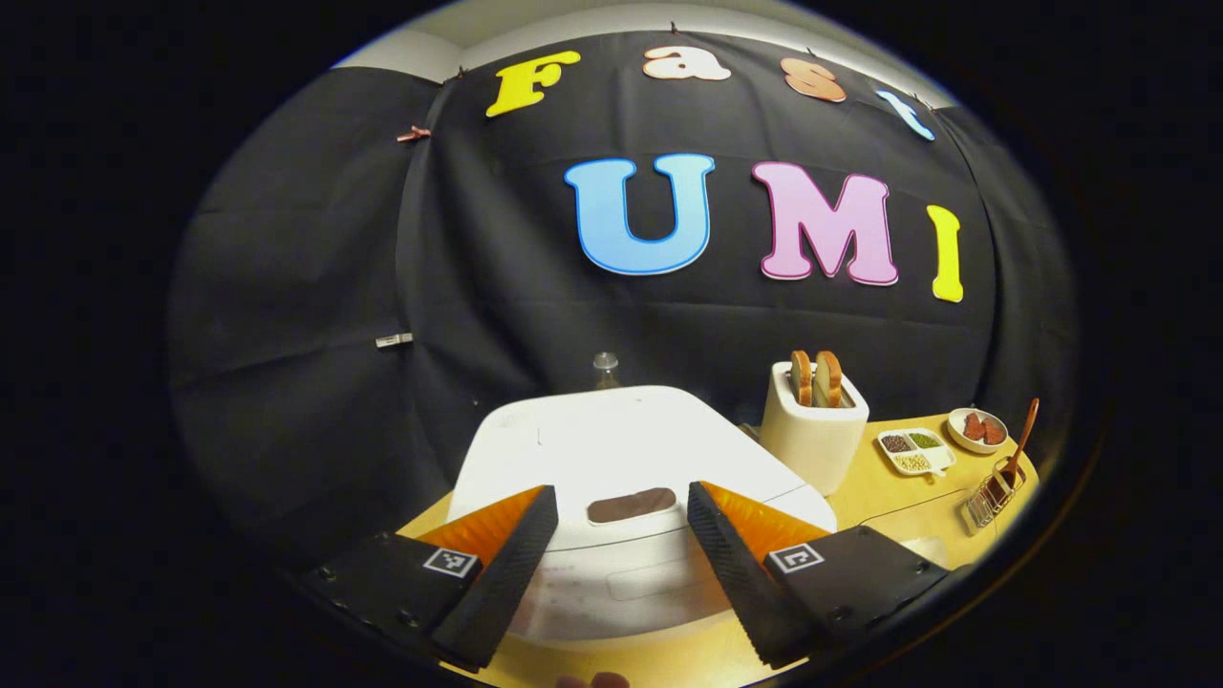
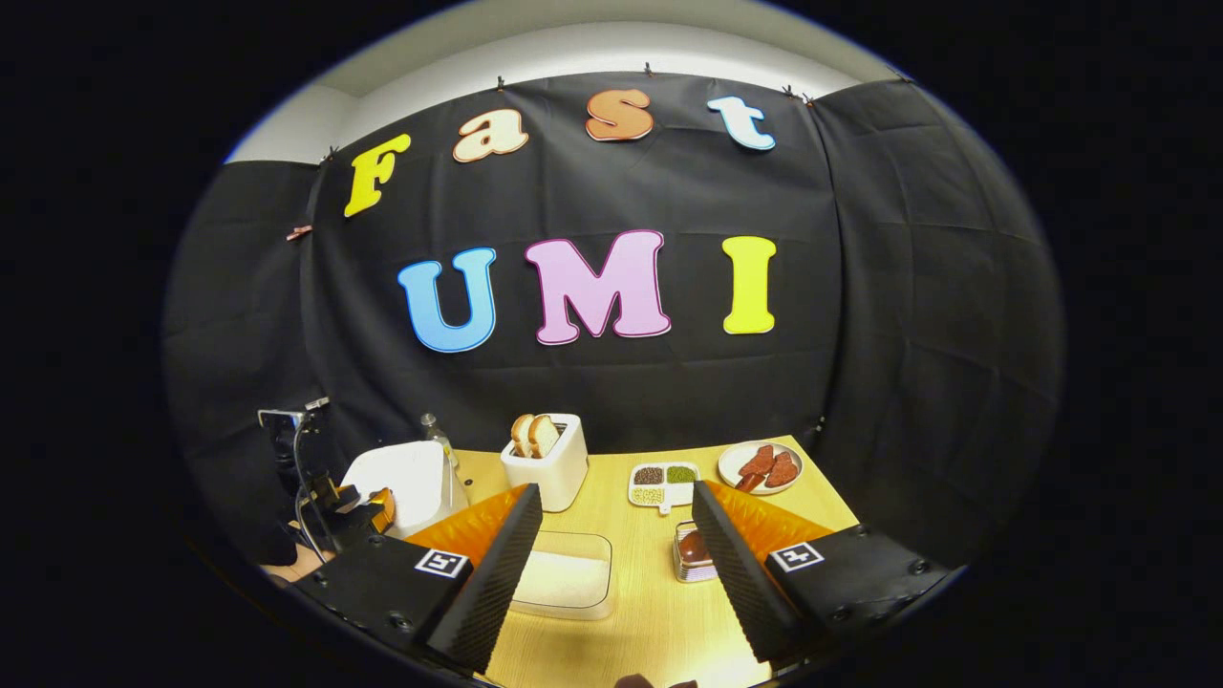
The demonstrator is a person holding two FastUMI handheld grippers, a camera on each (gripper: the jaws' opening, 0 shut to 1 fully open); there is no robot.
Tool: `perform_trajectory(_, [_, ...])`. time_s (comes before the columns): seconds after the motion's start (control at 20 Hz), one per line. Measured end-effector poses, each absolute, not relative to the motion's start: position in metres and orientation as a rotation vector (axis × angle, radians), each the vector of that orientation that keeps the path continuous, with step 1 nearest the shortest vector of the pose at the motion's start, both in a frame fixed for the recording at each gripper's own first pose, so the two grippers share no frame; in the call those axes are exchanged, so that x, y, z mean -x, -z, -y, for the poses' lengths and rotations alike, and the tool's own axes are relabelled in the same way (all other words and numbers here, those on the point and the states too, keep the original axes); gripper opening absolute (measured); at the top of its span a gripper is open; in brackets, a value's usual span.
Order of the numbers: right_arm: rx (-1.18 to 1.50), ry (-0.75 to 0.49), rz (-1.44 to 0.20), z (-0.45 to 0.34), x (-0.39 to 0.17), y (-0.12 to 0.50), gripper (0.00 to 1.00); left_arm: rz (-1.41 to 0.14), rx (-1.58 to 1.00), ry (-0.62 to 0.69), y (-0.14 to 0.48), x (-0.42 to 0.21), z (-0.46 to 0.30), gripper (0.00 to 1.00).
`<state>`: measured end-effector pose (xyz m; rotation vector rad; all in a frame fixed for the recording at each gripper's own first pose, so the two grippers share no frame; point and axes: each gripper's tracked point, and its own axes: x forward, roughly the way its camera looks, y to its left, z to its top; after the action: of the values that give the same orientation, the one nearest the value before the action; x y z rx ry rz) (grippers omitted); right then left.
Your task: Close the left gripper, press the button to open the rice cooker; take a wooden spoon from the chopstick holder with the right hand, scoop a spoonful of rice and pour it into the rice cooker, then put the wooden spoon back into the chopstick holder.
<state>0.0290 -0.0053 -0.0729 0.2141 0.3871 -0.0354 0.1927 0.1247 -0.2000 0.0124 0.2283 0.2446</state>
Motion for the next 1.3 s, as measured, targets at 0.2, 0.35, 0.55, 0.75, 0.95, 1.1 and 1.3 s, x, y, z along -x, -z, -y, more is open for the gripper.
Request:
perform_trajectory(0.2, [-0.225,0.049,-0.37,0.018,-0.025,0.069,0.98,-0.142,-0.001,-0.223,0.159,-0.17,-0.128,0.95])
perform_trajectory(0.35, [-0.241,0.062,-0.35,0.029,-0.022,0.062,0.98,-0.089,-0.013,-0.19,0.122,-0.148,-0.123,0.95])
perform_trajectory(0.55, [-0.243,0.085,-0.311,0.045,-0.019,0.052,0.98,-0.049,0.017,-0.136,0.08,-0.112,-0.101,0.95])
perform_trajectory(0.75, [-0.232,0.076,-0.282,0.047,-0.016,0.045,0.98,-0.031,0.042,-0.072,0.048,-0.074,-0.077,0.96])
perform_trajectory(0.95, [-0.21,0.054,-0.269,0.043,-0.015,0.04,0.98,-0.017,0.021,-0.025,0.023,-0.041,-0.065,0.96])
perform_trajectory(1.1, [-0.2,0.042,-0.261,0.039,-0.013,0.033,0.98,-0.011,0.0,0.002,0.011,-0.023,-0.059,0.97])
perform_trajectory(1.3, [-0.138,0.064,-0.237,0.045,-0.008,0.024,0.98,-0.024,0.048,0.037,0.008,-0.004,-0.045,0.97])
